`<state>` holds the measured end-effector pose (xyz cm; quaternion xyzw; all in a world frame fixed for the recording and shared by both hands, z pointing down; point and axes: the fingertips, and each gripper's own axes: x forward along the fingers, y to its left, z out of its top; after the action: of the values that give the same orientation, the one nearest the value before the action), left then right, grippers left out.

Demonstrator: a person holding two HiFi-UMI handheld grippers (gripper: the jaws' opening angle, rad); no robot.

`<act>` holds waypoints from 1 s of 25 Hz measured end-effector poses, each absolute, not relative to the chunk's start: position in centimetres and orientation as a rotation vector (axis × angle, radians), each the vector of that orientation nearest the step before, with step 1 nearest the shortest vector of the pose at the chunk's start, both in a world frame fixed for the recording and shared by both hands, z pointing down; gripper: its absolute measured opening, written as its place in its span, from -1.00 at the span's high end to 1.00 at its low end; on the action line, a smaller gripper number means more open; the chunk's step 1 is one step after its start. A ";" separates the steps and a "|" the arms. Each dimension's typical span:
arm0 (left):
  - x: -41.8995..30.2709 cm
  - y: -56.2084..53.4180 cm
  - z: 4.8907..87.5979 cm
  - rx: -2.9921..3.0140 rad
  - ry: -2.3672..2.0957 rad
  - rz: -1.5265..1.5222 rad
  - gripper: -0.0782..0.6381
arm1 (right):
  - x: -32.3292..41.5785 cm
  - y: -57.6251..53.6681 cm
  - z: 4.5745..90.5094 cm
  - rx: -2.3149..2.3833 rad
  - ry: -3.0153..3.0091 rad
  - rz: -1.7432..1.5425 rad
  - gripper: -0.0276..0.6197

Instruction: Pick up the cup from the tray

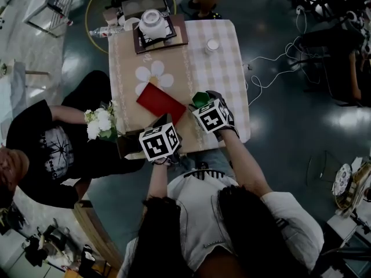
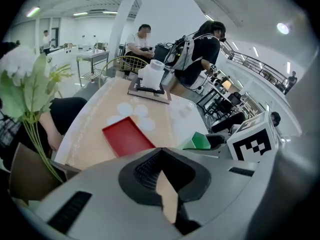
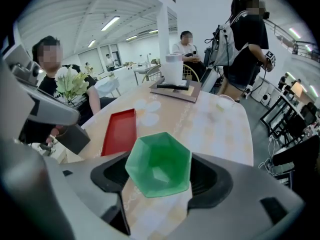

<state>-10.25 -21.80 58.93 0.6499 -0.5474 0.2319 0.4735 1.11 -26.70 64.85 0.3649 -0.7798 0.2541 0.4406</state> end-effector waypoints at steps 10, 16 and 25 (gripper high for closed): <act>-10.1 -22.2 59.4 1.562 -1.363 0.561 0.76 | 3.7 -26.1 66.9 0.874 -1.911 0.655 -0.17; -9.6 -21.8 59.5 1.558 -1.365 0.554 0.76 | 3.8 -26.2 66.9 0.887 -1.948 0.653 -0.18; -10.0 -21.1 59.2 1.570 -1.374 0.568 0.76 | 3.9 -26.0 64.9 0.981 -2.053 0.696 -0.24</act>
<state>-10.01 -21.08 59.21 0.6407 -0.5609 0.2318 0.4703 3.93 -25.99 64.87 0.3828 -0.8010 0.2715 0.3718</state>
